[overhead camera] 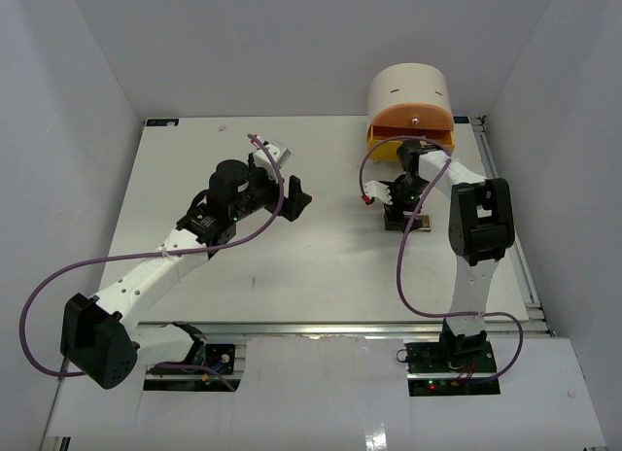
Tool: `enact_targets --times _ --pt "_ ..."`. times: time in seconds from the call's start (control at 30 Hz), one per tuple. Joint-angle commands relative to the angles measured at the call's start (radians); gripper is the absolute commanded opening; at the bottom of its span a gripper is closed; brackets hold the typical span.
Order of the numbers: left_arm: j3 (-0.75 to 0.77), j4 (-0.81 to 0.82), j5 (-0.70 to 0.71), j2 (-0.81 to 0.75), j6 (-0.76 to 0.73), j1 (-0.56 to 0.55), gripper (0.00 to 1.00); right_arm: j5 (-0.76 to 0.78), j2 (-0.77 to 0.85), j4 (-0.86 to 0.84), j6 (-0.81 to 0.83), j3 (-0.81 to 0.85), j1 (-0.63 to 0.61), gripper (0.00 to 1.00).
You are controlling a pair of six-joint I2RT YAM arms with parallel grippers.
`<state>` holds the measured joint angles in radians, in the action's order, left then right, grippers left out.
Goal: Organize the makeup
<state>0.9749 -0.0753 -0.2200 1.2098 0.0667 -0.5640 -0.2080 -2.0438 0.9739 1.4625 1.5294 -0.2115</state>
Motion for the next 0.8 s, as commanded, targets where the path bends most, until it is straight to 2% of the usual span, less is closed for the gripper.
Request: enact_targets --times 0.0,0.2,0.27,0.33,0.4,0.5,0.63,0.77 --pt "-0.004 0.005 0.004 -0.019 -0.011 0.007 0.98 -0.002 0.005 -0.039 -0.042 -0.038 -0.002 0.93" --pt "-0.005 0.005 0.004 -0.021 -0.010 0.007 0.98 0.012 0.047 -0.120 -0.077 -0.118 0.000 0.73" --pt "-0.004 0.005 0.004 -0.021 -0.010 0.007 0.98 0.006 0.063 -0.120 -0.087 -0.121 0.000 0.60" --pt "-0.004 0.005 0.005 -0.022 -0.010 0.007 0.98 0.000 0.087 -0.118 -0.100 -0.121 0.000 0.39" --pt "-0.004 0.005 0.007 -0.024 -0.010 0.009 0.98 -0.012 0.131 -0.114 -0.108 -0.127 0.000 0.31" --pt "-0.004 0.005 0.008 -0.028 -0.010 0.009 0.98 -0.083 0.229 -0.085 -0.145 -0.114 -0.003 0.24" --pt "-0.004 0.006 0.007 -0.032 -0.008 0.009 0.98 -0.189 0.375 -0.070 -0.231 -0.080 -0.032 0.22" --pt "-0.003 0.007 0.004 -0.033 -0.005 0.009 0.98 -0.115 0.551 -0.228 -0.380 -0.104 -0.116 0.21"
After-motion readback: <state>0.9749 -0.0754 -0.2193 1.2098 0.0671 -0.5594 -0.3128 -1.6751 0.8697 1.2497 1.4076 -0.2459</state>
